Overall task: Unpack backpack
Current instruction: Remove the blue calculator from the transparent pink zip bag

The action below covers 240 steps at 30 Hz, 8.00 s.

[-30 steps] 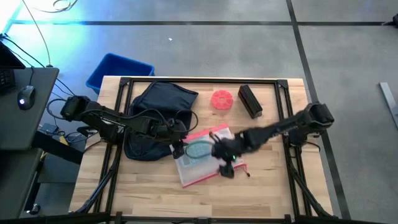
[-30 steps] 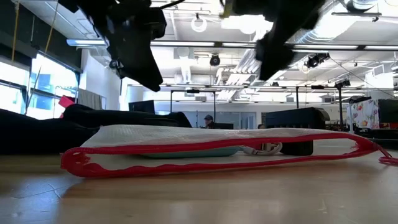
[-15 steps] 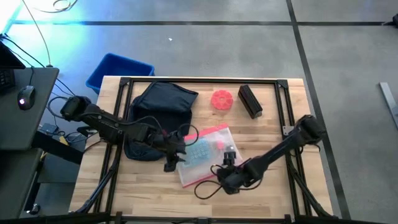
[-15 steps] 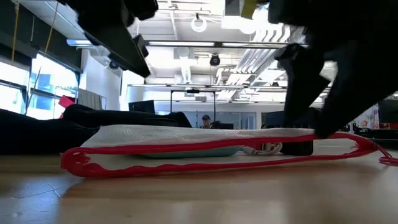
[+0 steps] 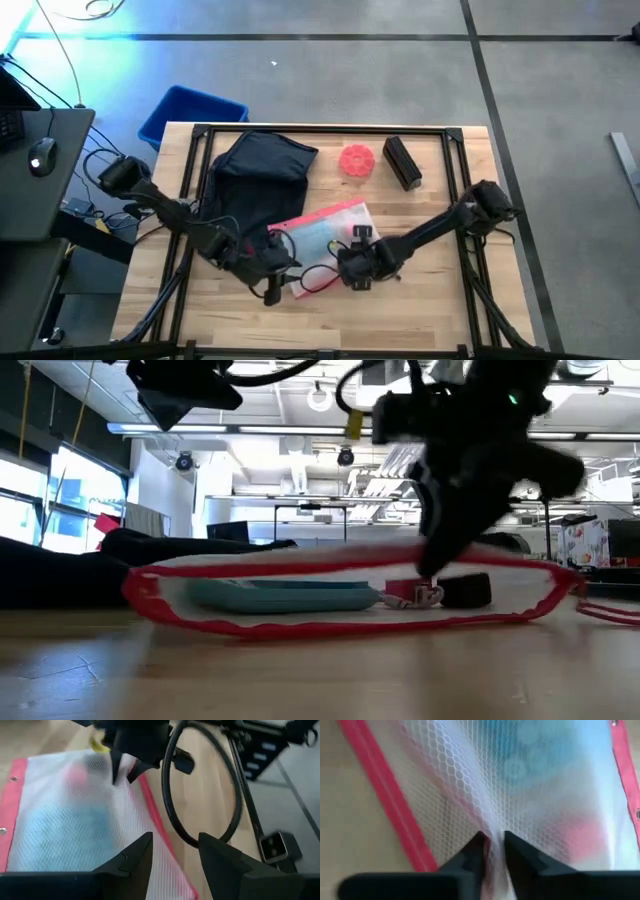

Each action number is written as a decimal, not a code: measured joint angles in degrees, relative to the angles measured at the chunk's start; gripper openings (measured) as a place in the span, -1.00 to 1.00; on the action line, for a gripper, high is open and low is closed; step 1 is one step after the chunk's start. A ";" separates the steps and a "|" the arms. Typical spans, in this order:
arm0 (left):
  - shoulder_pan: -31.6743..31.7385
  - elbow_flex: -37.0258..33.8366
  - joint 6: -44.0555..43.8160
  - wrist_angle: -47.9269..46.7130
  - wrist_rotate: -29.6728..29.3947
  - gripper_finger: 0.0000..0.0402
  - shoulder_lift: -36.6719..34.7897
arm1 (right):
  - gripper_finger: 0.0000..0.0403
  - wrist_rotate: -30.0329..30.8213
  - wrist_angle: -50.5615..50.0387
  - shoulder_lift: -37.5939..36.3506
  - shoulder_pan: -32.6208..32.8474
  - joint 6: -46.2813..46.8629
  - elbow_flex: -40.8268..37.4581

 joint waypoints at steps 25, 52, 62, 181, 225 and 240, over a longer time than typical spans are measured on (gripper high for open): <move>5.69 12.24 7.17 -6.78 -9.05 -0.06 20.06 | -1.00 -21.49 4.28 -4.99 -9.05 5.12 3.39; 13.96 14.32 -20.31 -2.29 -1.82 -1.00 19.62 | -0.14 -5.45 7.64 -11.96 13.04 13.62 -2.43; 14.32 17.46 -22.64 -0.52 6.12 -1.00 19.62 | -0.13 6.07 14.68 -12.15 9.98 29.38 -18.02; 14.21 21.31 1.14 -26.46 12.17 -1.00 17.24 | 0.37 20.85 30.34 -8.43 0.16 23.60 -19.18; 12.49 21.85 7.01 -29.36 11.44 -1.00 15.29 | -0.81 7.95 45.88 0.38 -0.65 24.57 -19.18; 11.01 23.21 14.94 -22.20 12.72 -1.00 13.04 | -0.12 10.87 46.88 -4.12 1.19 18.55 -19.16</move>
